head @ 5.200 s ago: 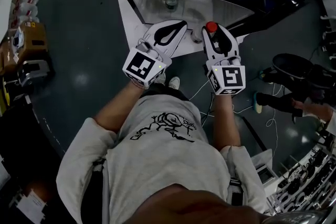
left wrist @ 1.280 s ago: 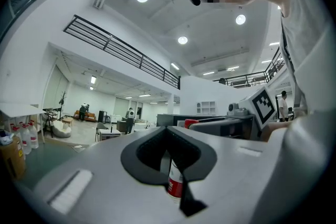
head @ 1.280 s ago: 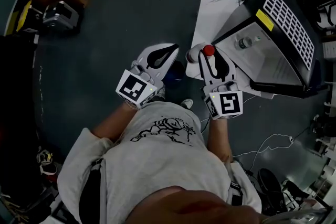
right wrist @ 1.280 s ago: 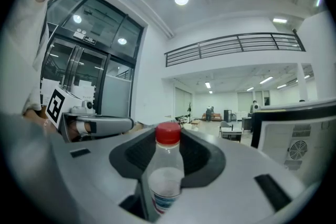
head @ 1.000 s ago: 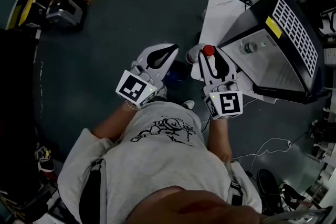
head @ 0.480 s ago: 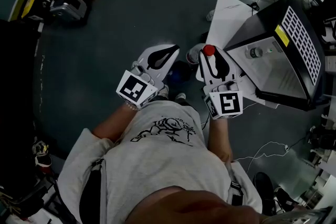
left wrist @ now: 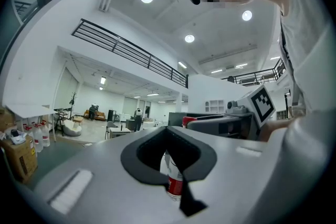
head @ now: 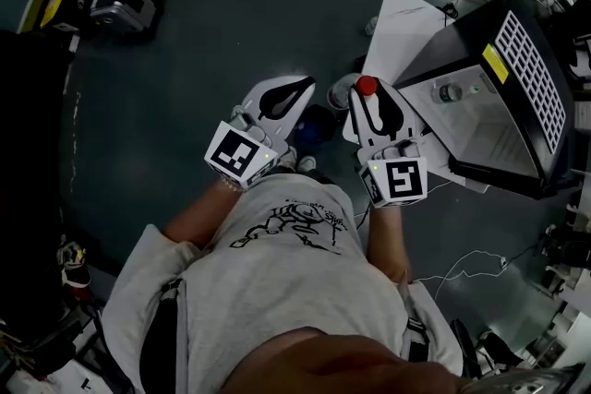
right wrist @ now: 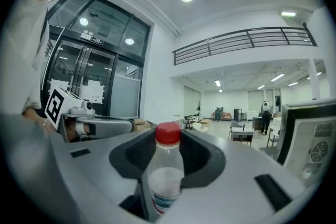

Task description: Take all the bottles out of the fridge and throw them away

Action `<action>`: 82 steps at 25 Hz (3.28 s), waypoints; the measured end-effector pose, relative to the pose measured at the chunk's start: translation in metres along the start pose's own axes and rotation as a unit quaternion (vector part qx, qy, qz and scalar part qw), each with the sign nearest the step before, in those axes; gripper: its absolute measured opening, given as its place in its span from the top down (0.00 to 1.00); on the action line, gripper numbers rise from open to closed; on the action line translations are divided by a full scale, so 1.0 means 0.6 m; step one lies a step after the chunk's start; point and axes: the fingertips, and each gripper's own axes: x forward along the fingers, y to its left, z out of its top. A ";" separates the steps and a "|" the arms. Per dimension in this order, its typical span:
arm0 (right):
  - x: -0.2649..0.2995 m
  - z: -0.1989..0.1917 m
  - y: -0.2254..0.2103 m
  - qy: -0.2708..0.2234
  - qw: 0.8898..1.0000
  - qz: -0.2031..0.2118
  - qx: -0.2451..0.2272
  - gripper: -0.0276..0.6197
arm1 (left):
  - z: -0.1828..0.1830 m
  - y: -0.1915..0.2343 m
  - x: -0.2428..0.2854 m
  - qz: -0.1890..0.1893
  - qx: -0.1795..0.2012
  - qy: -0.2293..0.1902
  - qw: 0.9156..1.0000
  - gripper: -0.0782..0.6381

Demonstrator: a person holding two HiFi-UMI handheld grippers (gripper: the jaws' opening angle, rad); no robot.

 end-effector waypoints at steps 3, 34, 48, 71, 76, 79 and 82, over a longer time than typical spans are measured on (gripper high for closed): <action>0.000 -0.006 -0.008 0.002 1.000 0.001 0.001 0.73 | -0.005 -0.003 0.008 -0.001 -0.003 0.003 1.000 0.88; 0.027 -0.205 0.026 0.051 0.997 0.031 0.044 0.73 | -0.216 -0.006 0.013 0.004 -0.054 0.091 0.994 0.88; 0.038 -0.335 0.041 0.087 0.994 0.049 0.038 0.73 | -0.330 -0.008 0.015 0.009 -0.081 0.132 0.988 0.88; 0.049 -0.514 0.070 0.120 0.991 0.041 0.046 0.73 | -0.506 -0.001 -0.013 0.017 -0.104 0.172 0.979 0.88; 0.047 -0.564 0.081 0.124 0.990 0.034 0.051 0.73 | -0.546 0.000 -0.023 0.021 -0.107 0.178 0.978 0.88; 0.044 -0.594 0.089 0.128 0.990 0.032 0.054 0.73 | -0.568 -0.001 -0.028 0.020 -0.106 0.178 0.978 0.88; 0.041 -0.621 0.099 0.130 0.989 0.033 0.055 0.73 | -0.591 -0.004 -0.034 0.019 -0.108 0.180 0.977 0.88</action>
